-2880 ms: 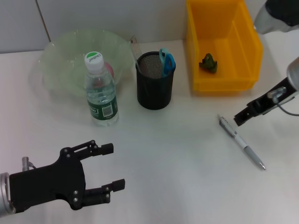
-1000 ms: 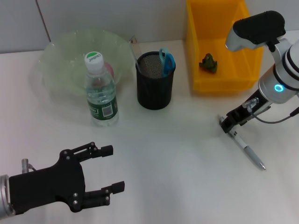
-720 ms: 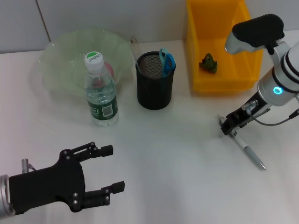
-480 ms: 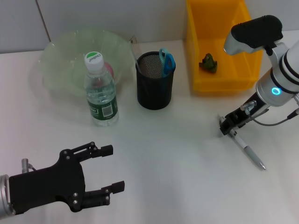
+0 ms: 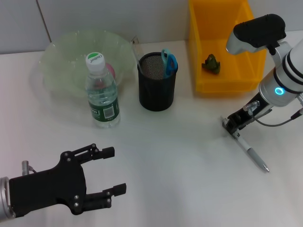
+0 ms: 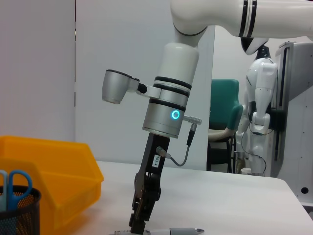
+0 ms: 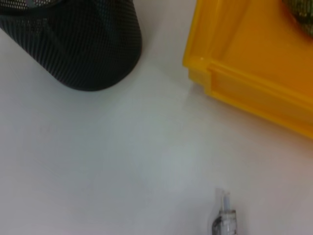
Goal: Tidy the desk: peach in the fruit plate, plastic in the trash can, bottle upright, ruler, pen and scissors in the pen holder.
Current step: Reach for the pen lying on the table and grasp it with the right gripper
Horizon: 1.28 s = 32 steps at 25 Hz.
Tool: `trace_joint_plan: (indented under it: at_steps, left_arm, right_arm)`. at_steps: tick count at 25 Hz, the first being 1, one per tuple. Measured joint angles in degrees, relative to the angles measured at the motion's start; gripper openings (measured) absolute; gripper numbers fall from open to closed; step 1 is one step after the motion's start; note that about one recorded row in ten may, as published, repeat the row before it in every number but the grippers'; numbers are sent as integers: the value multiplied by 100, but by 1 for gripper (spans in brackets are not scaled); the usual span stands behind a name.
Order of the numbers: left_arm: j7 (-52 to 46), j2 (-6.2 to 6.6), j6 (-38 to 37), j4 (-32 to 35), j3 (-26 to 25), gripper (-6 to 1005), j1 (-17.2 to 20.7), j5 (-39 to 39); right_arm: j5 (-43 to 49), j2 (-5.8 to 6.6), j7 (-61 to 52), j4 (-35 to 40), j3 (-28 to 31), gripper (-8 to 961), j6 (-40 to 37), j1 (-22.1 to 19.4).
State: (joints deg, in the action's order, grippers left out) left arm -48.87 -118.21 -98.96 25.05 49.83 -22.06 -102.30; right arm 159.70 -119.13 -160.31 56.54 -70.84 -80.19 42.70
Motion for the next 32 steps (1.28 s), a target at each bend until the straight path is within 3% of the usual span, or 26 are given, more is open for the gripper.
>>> trace_joint_plan:
  at_steps: [1, 32]
  left_arm:
    - [0, 0, 0, 0, 0, 799, 0, 0]
    - [0, 3, -62, 4, -9, 799, 0, 6]
  right_arm:
    - [5, 1, 0, -3, 0, 234, -6, 4]
    - [3, -8, 258, -141, 0, 175, 118, -29]
